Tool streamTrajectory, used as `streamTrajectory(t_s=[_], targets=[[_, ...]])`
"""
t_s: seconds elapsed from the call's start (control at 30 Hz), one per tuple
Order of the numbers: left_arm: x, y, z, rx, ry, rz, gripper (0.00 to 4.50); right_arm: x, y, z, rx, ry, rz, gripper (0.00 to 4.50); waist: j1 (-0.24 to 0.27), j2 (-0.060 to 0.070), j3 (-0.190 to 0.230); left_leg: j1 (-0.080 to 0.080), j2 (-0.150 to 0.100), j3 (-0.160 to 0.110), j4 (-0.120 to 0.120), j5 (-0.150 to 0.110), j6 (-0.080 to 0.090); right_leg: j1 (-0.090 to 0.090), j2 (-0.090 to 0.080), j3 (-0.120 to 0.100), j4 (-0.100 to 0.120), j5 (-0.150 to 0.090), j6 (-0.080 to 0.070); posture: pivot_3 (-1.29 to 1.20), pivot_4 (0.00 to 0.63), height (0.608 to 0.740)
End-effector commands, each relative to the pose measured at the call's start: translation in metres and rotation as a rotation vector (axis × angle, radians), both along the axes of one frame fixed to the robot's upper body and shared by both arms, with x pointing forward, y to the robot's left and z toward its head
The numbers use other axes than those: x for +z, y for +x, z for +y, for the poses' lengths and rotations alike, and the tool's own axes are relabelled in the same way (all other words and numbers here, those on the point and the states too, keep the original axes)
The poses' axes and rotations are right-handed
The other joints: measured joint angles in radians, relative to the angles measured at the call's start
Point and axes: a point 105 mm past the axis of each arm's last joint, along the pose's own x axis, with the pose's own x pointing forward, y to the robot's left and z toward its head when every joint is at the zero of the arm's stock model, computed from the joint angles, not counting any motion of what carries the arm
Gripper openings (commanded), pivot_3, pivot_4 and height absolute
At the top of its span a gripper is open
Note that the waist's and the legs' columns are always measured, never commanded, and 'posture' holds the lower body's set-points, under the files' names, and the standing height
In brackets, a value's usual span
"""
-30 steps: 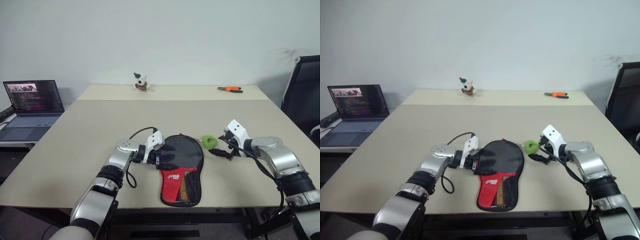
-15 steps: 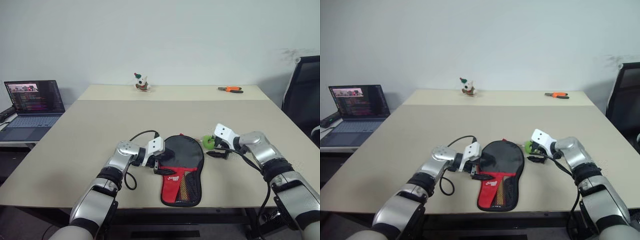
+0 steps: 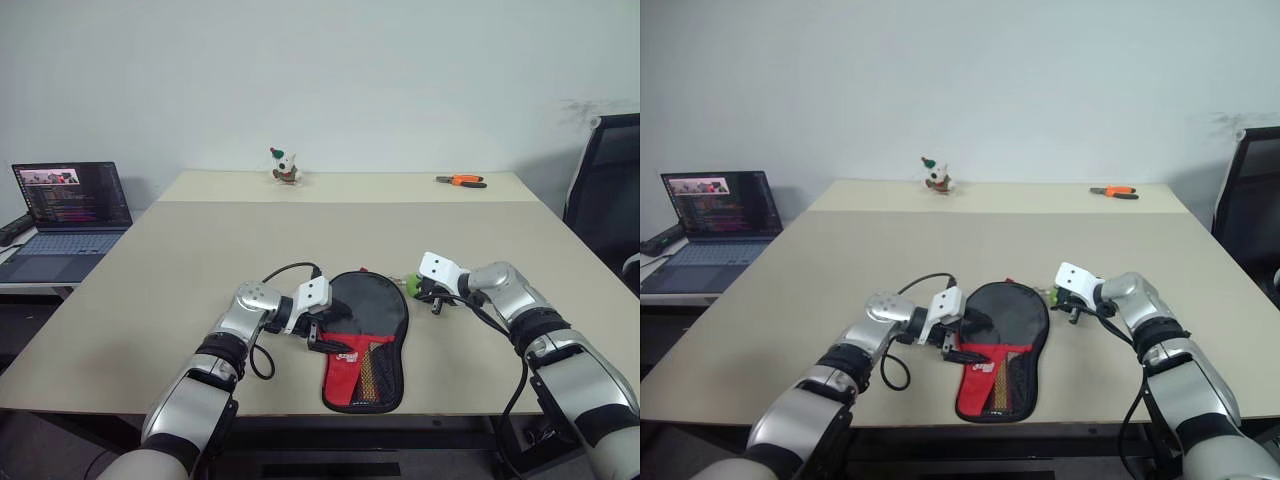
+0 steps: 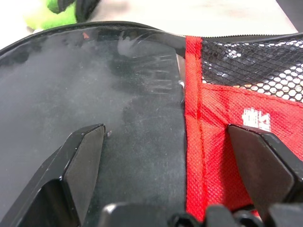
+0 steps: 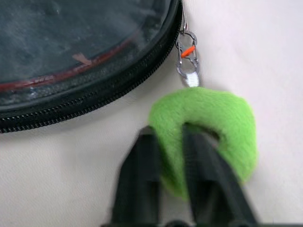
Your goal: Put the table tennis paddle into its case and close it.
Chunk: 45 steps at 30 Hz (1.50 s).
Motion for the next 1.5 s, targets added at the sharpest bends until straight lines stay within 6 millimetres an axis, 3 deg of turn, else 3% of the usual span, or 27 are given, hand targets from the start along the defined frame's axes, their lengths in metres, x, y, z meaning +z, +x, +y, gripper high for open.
streamTrajectory(t_s=[0.03,0.17,0.47,0.63,1.5], targets=[[-0.023,-0.007,-0.003,-0.017,0.084,0.047,4.5,0.009,-0.002,-0.005,0.008,0.013,-0.003,0.04,0.002,0.001,0.0,0.0,0.0,0.0,0.0,0.0,0.0,0.0,0.0,0.0,0.0,0.0,0.0,0.0,0.15,0.74],[-0.027,-0.009,-0.009,-0.026,0.086,0.061,4.5,0.009,-0.017,-0.013,0.055,0.029,0.041,0.04,0.008,0.001,-0.001,0.0,-0.001,-0.002,0.001,0.0,0.0,0.002,0.0,-0.001,-0.001,0.0,0.0,0.0,0.15,0.74],[-0.029,-0.008,-0.025,-0.033,0.085,0.074,4.5,0.015,-0.075,-0.019,0.146,0.027,0.109,0.04,0.03,0.003,-0.002,0.0,-0.003,-0.004,0.002,0.0,0.0,0.005,-0.002,-0.004,-0.002,-0.003,0.006,0.0,0.15,0.74],[-0.03,-0.008,-0.035,-0.051,0.097,0.069,4.5,0.024,-0.114,-0.01,0.232,0.023,0.149,0.04,0.042,0.003,-0.002,0.0,-0.004,-0.008,0.002,0.0,0.0,0.008,-0.003,-0.008,-0.004,-0.004,0.007,0.0,0.15,0.74],[-0.036,-0.007,-0.043,-0.025,0.117,0.068,4.5,0.017,-0.232,0.018,0.467,0.053,0.429,0.04,0.059,0.003,-0.002,-0.001,-0.009,-0.015,0.003,0.0,0.0,0.015,-0.01,-0.017,-0.013,-0.006,0.012,0.0,0.15,0.74]])
